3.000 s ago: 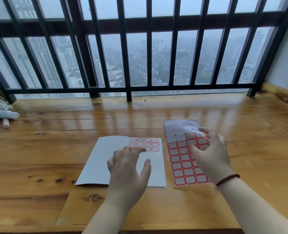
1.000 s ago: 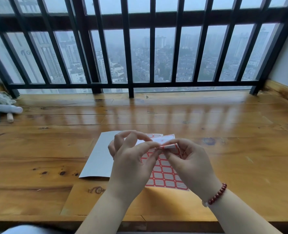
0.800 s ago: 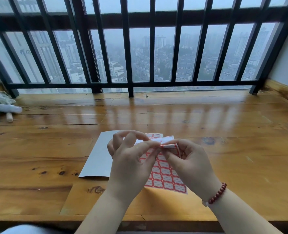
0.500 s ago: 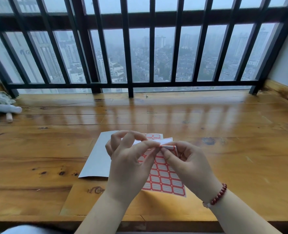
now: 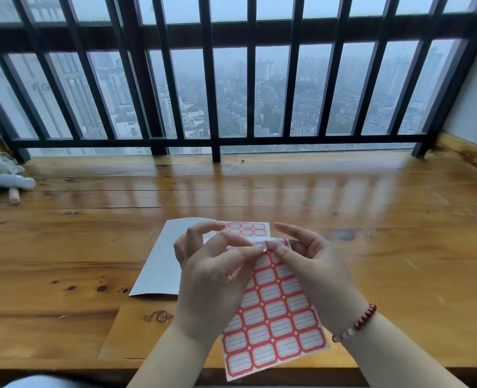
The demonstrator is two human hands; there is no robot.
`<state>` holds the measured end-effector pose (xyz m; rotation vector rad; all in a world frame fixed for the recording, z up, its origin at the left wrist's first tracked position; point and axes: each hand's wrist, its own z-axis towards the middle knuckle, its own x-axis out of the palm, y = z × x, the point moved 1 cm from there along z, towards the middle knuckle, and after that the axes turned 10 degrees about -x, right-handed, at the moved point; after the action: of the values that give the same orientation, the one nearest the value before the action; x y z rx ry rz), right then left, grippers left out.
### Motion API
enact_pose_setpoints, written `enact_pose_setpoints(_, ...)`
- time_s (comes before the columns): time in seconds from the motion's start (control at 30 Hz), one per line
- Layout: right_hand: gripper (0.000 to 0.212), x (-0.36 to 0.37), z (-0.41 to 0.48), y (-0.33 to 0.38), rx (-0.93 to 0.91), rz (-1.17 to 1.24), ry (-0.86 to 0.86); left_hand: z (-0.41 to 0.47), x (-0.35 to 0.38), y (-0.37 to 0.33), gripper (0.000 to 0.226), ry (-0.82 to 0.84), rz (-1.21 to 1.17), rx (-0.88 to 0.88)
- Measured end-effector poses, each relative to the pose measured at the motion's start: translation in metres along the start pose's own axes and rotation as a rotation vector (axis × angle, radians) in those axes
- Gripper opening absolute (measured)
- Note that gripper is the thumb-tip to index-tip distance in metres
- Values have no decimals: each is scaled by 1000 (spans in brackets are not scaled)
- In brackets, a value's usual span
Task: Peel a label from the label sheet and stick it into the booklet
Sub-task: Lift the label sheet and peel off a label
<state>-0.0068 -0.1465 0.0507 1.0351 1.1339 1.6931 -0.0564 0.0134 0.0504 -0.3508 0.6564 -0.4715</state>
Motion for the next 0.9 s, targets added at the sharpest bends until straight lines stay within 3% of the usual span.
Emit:
enact_pose_setpoints(0.33, 27, -13, 7, -5, -150, -333, -40, -13, 8, 8, 27, 43, 30, 10)
enact_pose_setpoints(0.5, 32, -39, 22, -2, -139, -535, -30, -13, 3, 7, 23, 70, -191, -236)
enact_pose_setpoints(0.7, 30, -109, 58, -17, 61, -818, -127, -7, 0, 9, 14, 216, -519, -600)
enact_pose_setpoints(0.9, 40, -158, 66, -35, 235, -1188, -123, -9, 1, 18, 9, 274, -593, -814)
